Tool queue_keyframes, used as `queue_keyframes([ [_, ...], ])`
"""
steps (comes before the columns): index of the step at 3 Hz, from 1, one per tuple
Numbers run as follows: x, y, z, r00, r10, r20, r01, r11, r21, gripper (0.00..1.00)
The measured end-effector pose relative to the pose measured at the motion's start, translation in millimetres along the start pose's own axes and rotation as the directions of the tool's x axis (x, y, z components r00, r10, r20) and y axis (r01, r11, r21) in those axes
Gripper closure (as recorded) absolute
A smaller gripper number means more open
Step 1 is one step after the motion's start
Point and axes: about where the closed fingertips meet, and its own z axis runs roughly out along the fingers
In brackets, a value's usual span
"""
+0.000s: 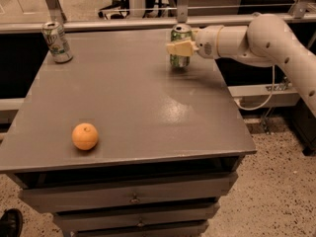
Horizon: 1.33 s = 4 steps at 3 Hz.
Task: Move green can near orange
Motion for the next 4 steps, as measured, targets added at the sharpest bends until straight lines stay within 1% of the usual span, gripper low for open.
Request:
queue_keyframes([
  [1,-13,37,-15,0.999,0.034,0.027,-0.031,0.9929,-0.114,1.0],
  [2,-23,84,-33,0.996,0.084,0.034,-0.073,0.9656,-0.249,1.0],
  [3,-22,92,-31,0.996,0.08,0.035,-0.068,0.9619,-0.265,1.0],
  [4,-22,142,-23,0.997,0.054,0.048,-0.033,0.9322,-0.36,1.0],
])
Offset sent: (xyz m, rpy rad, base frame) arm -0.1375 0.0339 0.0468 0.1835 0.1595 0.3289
